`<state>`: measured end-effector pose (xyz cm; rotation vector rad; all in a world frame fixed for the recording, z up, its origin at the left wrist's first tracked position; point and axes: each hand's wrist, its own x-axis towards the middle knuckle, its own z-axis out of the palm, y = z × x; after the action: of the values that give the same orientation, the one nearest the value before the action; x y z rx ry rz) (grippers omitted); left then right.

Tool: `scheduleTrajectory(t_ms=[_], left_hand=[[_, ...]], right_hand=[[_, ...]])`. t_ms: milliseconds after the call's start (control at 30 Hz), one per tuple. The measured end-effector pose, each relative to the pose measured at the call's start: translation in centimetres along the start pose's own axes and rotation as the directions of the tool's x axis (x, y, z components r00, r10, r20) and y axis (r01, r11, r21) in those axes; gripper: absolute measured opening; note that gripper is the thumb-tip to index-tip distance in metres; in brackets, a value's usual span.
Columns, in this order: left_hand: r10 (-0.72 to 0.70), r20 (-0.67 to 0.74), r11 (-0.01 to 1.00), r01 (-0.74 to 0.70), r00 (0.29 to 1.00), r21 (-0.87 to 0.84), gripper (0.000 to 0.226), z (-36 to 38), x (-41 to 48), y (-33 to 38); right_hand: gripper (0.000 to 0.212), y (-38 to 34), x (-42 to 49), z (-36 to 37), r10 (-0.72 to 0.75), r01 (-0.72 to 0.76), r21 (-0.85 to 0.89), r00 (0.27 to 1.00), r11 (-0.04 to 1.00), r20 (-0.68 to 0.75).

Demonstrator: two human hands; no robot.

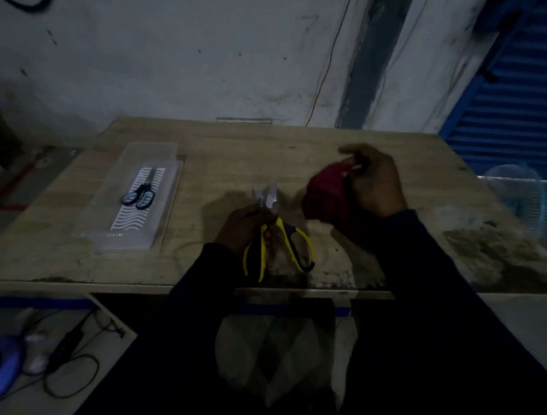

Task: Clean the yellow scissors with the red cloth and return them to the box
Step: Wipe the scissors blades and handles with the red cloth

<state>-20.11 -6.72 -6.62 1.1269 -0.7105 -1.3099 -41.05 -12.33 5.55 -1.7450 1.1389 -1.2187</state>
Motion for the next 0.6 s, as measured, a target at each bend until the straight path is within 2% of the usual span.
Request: scheduleTrajectory(t_ms=[67,133,200,267,367,467,533,600], left_hand=[[0.016,-0.007,1.000,-0.016,1.000,0.016,0.007,0.2,0.1,0.0],[0.019,-0.012,1.000,-0.019,1.000,0.015,0.008,0.1,0.0,0.0],[0.016,-0.007,1.000,-0.015,1.000,0.006,0.009,0.1,-0.1,-0.1],[0.010,-0.010,1.000,-0.010,1.000,0.002,0.008,0.3,-0.3,-0.1],[0.021,-0.024,1.000,-0.021,0.999,0.003,0.009,0.5,-0.4,0.1],[0.024,-0.027,1.000,-0.023,0.999,0.021,0.012,0.1,-0.2,-0.1],[0.030,-0.032,0.999,-0.029,0.999,0.031,0.014,0.1,-0.1,-0.1],[0.039,-0.034,0.999,-0.038,0.999,0.034,0.013,0.3,-0.2,-0.1]], right_hand=[[0.033,1.9,0.2,-0.1,-0.003,0.013,-0.280,0.999,0.960,0.034],[0.022,2.7,0.1,0.0,-0.089,0.087,-0.403,0.996,0.911,0.014],[0.016,3.1,0.0,0.2,-0.125,0.081,-0.463,0.990,0.883,-0.065],[0.022,4.1,0.0,0.2,-0.050,-0.019,-0.492,0.991,0.871,-0.127],[0.040,5.5,-0.5,-0.8,0.091,-0.127,-0.419,0.990,0.899,-0.104],[0.042,6.0,-1.2,-2.1,0.236,-0.286,-0.531,0.958,0.798,-0.161],[0.045,6.0,-2.3,-2.3,0.260,-0.277,-0.622,0.958,0.733,-0.121],[0.034,6.1,-3.2,-1.8,0.328,-0.256,-0.670,0.944,0.697,-0.020]])
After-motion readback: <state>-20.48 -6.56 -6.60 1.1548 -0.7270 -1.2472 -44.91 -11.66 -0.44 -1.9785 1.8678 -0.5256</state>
